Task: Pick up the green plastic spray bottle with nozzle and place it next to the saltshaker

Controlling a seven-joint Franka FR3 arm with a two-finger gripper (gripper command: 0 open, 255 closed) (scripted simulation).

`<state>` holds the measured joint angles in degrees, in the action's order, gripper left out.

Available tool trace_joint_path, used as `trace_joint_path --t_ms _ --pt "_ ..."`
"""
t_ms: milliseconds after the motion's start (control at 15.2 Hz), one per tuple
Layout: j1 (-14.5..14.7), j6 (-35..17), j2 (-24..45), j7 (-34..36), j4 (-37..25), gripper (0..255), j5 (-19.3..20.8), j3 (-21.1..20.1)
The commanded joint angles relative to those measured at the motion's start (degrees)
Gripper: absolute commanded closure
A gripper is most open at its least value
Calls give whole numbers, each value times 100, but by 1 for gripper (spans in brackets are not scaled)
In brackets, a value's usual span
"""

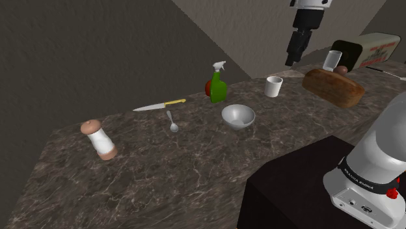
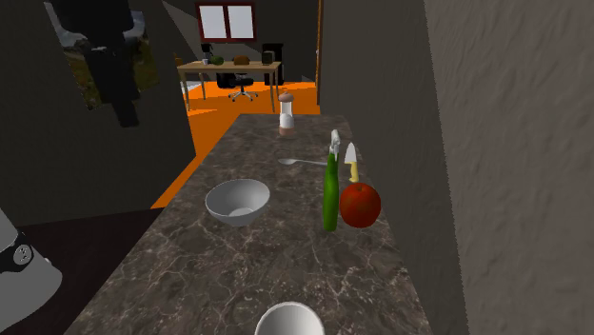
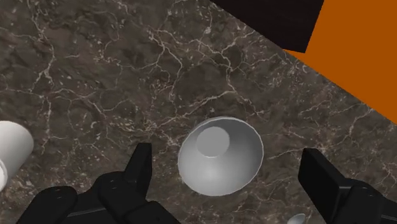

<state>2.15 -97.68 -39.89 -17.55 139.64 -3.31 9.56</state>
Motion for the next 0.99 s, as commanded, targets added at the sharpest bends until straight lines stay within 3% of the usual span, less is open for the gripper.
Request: trace_joint_path --t_ms 0,462,924 --pt "96 -442 259 -596 59 0 34 271" --pt "600 -1760 1515 -2709 -151 0 -283 1217" --pt "1238 -2470 3182 -5167 -997 0 -1508 2006"
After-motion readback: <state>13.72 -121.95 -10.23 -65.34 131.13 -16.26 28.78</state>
